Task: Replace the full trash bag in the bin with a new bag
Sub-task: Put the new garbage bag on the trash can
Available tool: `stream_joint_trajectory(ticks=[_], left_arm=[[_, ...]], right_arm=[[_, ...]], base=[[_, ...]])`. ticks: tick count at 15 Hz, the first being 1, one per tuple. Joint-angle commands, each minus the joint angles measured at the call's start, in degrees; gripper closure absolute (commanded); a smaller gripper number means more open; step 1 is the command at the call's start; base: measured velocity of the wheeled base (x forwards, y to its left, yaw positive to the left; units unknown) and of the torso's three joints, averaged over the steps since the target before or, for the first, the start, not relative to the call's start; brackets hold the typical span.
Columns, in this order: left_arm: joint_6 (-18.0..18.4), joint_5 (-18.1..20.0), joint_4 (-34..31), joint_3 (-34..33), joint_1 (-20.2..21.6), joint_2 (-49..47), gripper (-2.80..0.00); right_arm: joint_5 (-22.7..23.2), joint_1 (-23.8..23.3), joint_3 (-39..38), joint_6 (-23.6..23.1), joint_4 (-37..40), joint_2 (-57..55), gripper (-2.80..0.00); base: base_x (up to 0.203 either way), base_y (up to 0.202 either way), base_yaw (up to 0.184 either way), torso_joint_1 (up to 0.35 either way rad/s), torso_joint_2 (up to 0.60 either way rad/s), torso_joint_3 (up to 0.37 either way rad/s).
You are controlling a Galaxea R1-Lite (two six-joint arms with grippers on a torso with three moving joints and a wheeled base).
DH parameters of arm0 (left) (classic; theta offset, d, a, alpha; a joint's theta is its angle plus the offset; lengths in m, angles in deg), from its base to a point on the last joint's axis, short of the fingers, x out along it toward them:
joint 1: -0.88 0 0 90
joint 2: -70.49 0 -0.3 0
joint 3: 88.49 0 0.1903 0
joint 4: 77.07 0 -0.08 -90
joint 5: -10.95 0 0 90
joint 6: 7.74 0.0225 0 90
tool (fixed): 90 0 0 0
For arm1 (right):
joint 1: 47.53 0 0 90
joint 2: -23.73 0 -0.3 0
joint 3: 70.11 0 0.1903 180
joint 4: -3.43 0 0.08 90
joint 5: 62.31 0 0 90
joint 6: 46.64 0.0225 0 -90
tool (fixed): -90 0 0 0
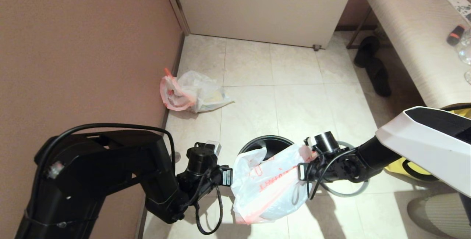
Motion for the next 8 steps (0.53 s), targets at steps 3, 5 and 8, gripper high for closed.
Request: stream_joint_trajectory(ticks=[3,5,8], left_arm=[[-0.27,0.00,0.41,0.21,-1.66,-0.17,0.00],[-0.33,-0.03,0.46,0.21,-2.10,0.42,0.00],[-0.42,-0.03,0.39,0.29,-3.71,1.74,0.00]], right_arm=[[0.03,0.11,0.01,0.11,-0.06,-0.02,0.00],[0.03,0.04,0.01,0.07,-0.06,-0.06,0.00],[0.03,0.11,0.01,0.03,-0.06,-0.19,0.00]], base=[[0.000,0.000,0.000,0.000,0.00,0.000],[0.000,0.000,0.000,0.000,0.00,0.000],[0.000,0.000,0.000,0.000,0.00,0.000]])
